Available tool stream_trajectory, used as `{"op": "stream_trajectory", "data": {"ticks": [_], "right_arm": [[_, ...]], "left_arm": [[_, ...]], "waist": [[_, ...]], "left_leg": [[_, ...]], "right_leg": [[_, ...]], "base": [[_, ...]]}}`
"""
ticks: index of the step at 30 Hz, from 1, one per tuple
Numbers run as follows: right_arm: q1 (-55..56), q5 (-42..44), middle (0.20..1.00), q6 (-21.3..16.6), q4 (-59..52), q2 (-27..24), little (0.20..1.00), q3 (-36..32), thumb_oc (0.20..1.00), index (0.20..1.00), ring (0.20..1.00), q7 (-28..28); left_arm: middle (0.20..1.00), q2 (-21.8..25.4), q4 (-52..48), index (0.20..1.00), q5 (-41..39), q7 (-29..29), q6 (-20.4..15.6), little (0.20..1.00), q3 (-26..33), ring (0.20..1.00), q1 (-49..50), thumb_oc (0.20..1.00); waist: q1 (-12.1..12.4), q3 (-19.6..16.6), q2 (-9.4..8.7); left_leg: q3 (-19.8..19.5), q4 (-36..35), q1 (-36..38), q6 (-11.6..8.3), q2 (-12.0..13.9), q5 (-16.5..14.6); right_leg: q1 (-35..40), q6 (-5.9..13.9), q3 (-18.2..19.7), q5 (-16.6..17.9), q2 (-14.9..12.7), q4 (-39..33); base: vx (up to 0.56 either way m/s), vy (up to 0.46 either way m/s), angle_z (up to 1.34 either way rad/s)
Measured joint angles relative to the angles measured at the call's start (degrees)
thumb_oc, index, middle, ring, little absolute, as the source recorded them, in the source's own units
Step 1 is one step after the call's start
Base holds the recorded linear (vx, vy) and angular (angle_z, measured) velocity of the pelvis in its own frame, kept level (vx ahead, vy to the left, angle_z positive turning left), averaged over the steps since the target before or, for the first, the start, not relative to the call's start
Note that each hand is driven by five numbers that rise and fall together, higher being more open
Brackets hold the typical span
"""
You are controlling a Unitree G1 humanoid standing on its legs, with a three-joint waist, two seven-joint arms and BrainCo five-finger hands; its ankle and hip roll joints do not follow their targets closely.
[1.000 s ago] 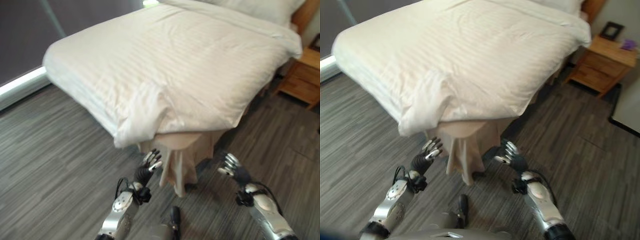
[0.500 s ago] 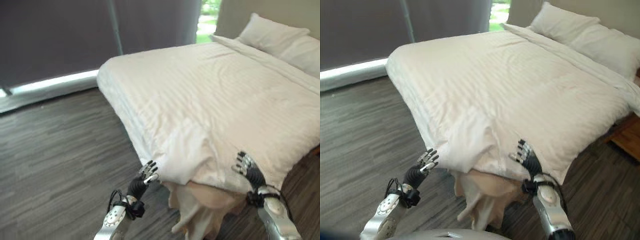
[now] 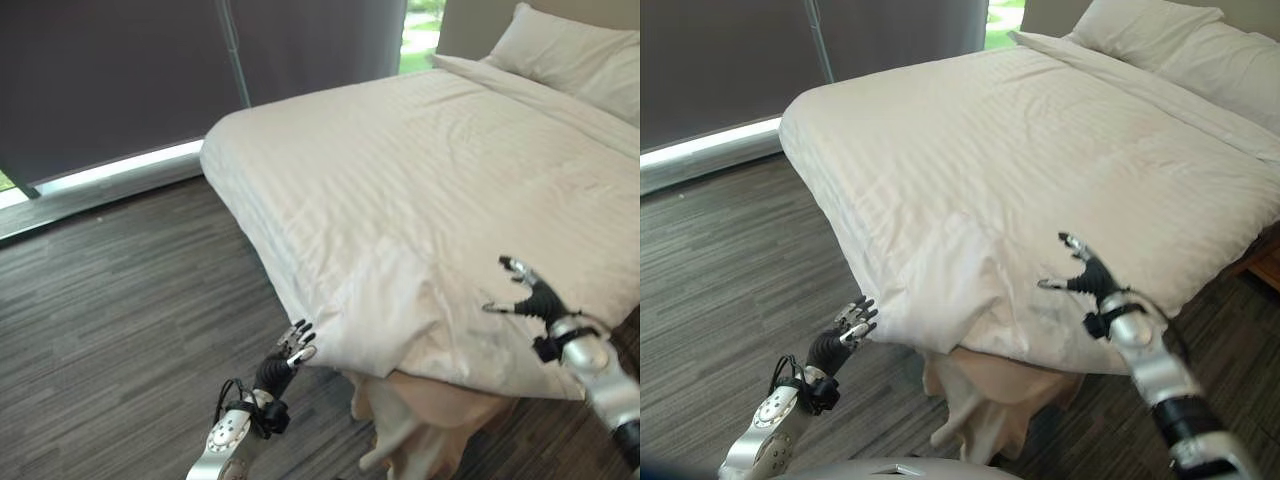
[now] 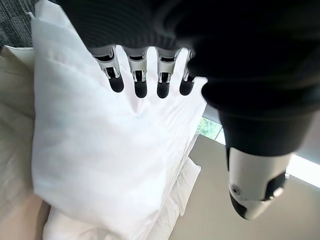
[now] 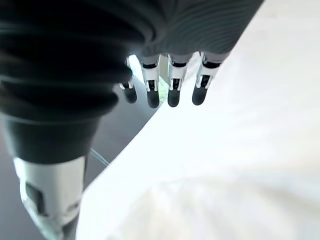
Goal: Making the bed.
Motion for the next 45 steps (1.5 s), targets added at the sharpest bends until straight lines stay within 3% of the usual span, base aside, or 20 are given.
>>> {"op": "stream_trajectory", "data": {"ticks": [2, 3, 7, 14, 18, 28, 29, 30, 40, 45], "right_arm": [[-5.5, -4.6, 1.0, 0.5, 1.9, 0.2, 1.0, 3.3, 1.0, 1.0, 1.0, -1.0], [-12.3, -8.5, 1.0, 0.9, 5.5, -0.9, 1.0, 11.2, 1.0, 1.0, 1.0, -1.3], [-21.5, -17.0, 1.0, 1.8, 10.2, 2.6, 1.0, 19.2, 1.0, 1.0, 1.0, -1.9], [-22.4, -20.1, 1.0, 2.4, 15.6, 9.9, 1.0, 23.0, 1.0, 1.0, 1.0, -1.9], [-24.2, -22.9, 1.0, 3.2, 25.8, 14.6, 1.0, 25.9, 1.0, 1.0, 1.0, -1.9], [-25.5, -23.7, 1.0, 4.1, 42.0, 21.7, 1.0, 25.5, 1.0, 1.0, 1.0, -3.6], [-25.5, -23.2, 0.388, 4.1, 42.7, 22.2, 0.388, 25.0, 0.388, 0.388, 0.388, -4.5], [-25.5, -23.0, 0.2, 4.1, 42.9, 22.5, 0.2, 24.7, 0.2, 0.2, 0.2, -4.6], [-24.7, -21.7, 0.2, 4.2, 37.9, 22.1, 0.2, 24.8, 0.2, 0.2, 0.2, -4.3], [-18.0, -21.7, 0.2, 5.0, 23.9, 20.4, 0.2, 24.4, 0.2, 0.2, 0.2, -1.7]], "left_arm": [[1.0, 0.3, -0.1, 1.0, -0.2, -0.2, 0.1, 1.0, -0.5, 1.0, 0.4, 1.0], [1.0, 1.0, -0.2, 1.0, -0.4, -0.3, 0.4, 1.0, -1.6, 1.0, 0.1, 1.0], [1.0, 1.5, -1.1, 1.0, -0.5, -1.4, 1.2, 1.0, -4.3, 1.0, -0.4, 1.0], [1.0, 1.7, -1.1, 1.0, -0.5, -1.4, 1.3, 1.0, -4.2, 1.0, 1.0, 1.0], [1.0, 1.9, -1.0, 1.0, -0.5, -1.3, 1.3, 1.0, -4.2, 1.0, 1.1, 1.0], [1.0, 2.5, -0.9, 1.0, -0.5, -1.2, 1.3, 1.0, -4.2, 1.0, 0.0, 1.0], [1.0, 2.8, -0.8, 1.0, -0.5, -1.2, 1.3, 1.0, -4.2, 1.0, -0.2, 1.0], [1.0, 2.9, -0.8, 1.0, -0.5, -1.2, 1.3, 1.0, -4.2, 1.0, -0.2, 1.0], [1.0, 3.0, -0.8, 1.0, -0.5, -1.2, 1.3, 1.0, -4.2, 1.0, -1.4, 1.0], [1.0, 2.9, -0.8, 1.0, -0.5, -1.1, 1.3, 1.0, -4.3, 1.0, -2.1, 1.0]], "waist": [[1.0, 0.1, -0.18], [0.9, 0.1, -0.09], [3.0, 0.1, -1.23], [5.1, 0.6, -2.2], [6.0, 1.4, -2.53], [7.4, 2.8, -1.81], [7.4, 2.8, -1.74], [7.4, 2.8, -1.74], [7.0, 2.8, -1.61], [5.5, 2.7, -1.71]], "left_leg": [[-0.4, 0.0, -0.2, -0.2, 0.2, -0.1], [-0.3, -0.1, -0.4, -0.37, 0.3, -0.2], [-0.9, 0.0, -2.1, -0.94, 0.9, 0.7], [-0.9, 0.0, -4.0, -0.56, 0.8, 1.2], [-2.0, 0.4, -5.3, -0.48, 0.5, 1.3], [-3.6, 1.5, -8.4, -0.53, 0.2, 1.4], [-3.7, 1.6, -9.1, -0.57, 0.2, 1.4], [-3.7, 1.6, -9.5, -0.62, 0.2, 1.4], [-3.6, 1.8, -9.6, -0.7, -0.1, 1.4], [-2.1, 1.6, -8.9, -0.65, -0.6, 1.5]], "right_leg": [[0.0, 0.05, -0.2, -0.1, 0.3, 0.0], [-0.3, 0.1, 0.0, -0.2, 0.3, 0.0], [-1.9, -0.42, -0.5, 0.1, 0.9, 0.0], [-3.6, -0.75, -1.0, 0.6, 0.8, 0.0], [-4.3, -0.77, -1.8, 0.6, 0.8, 0.1], [-6.3, -0.77, -3.5, 0.6, 0.5, 0.0], [-6.9, -0.76, -3.6, 0.6, 0.5, 0.0], [-7.3, -0.76, -3.7, 0.6, 0.4, 0.0], [-7.3, -0.77, -3.6, 0.6, 0.2, 0.1], [-7.4, -0.35, -2.0, 1.0, -0.2, 0.3]], "base": [[-0.01, 0.009, -0.02], [-0.01, 0.005, -0.05], [-0.02, 0.006, 0.09], [0.0, -0.001, 0.01], [-0.03, 0.004, 0.13], [-0.01, 0.006, 0.09], [0.02, 0.015, 0.06], [0.02, 0.018, 0.03], [0.02, 0.014, 0.0], [-0.02, 0.055, -0.16]]}}
